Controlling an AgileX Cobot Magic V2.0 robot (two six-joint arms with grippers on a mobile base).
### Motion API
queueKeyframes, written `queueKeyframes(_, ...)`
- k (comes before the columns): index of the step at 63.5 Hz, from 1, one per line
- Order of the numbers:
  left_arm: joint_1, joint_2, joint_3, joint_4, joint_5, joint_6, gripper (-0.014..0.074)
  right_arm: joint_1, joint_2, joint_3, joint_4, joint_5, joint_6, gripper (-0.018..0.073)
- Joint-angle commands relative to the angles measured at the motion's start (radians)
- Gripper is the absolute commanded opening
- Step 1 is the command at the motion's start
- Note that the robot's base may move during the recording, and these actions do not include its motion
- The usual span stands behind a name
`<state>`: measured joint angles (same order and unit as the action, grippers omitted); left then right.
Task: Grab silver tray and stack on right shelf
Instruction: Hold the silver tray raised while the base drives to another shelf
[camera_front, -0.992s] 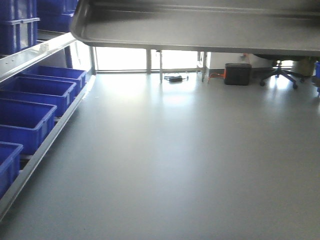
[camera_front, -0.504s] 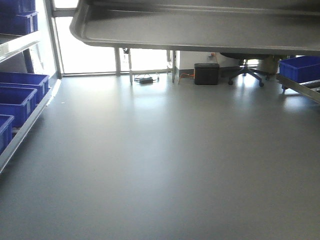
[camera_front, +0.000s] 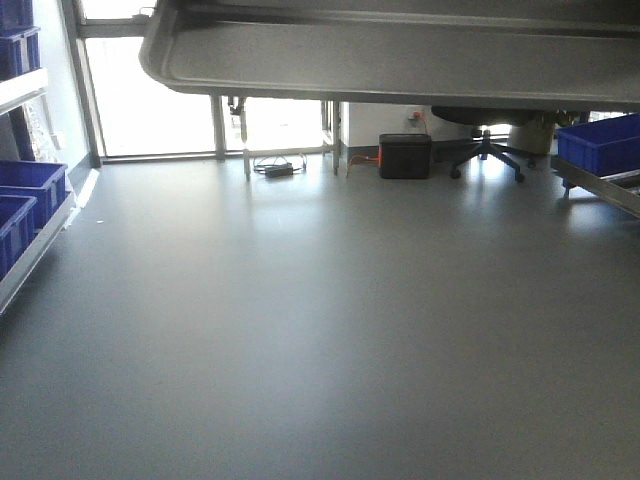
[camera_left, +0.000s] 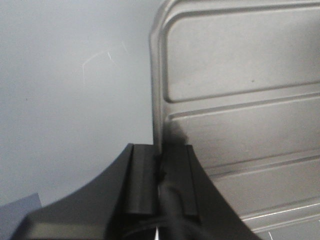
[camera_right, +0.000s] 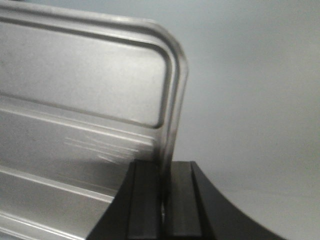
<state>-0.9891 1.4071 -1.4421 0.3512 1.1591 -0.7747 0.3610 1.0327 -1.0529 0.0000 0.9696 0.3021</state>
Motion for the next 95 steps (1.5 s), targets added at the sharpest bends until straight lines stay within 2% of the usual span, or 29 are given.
queueKeyframes(1, -0.002, -0.034, -0.029, 0.070, 0.040, 0.013, -0.0093, -0.008, -0.018, -0.036, -0.072, -0.039, -0.017, 0.0056)
queueKeyframes(95, -0.002, -0.034, -0.029, 0.069, 0.038, 0.013, -0.0093, -0.009, -0.018, -0.036, -0.072, -0.040, -0.017, 0.0056)
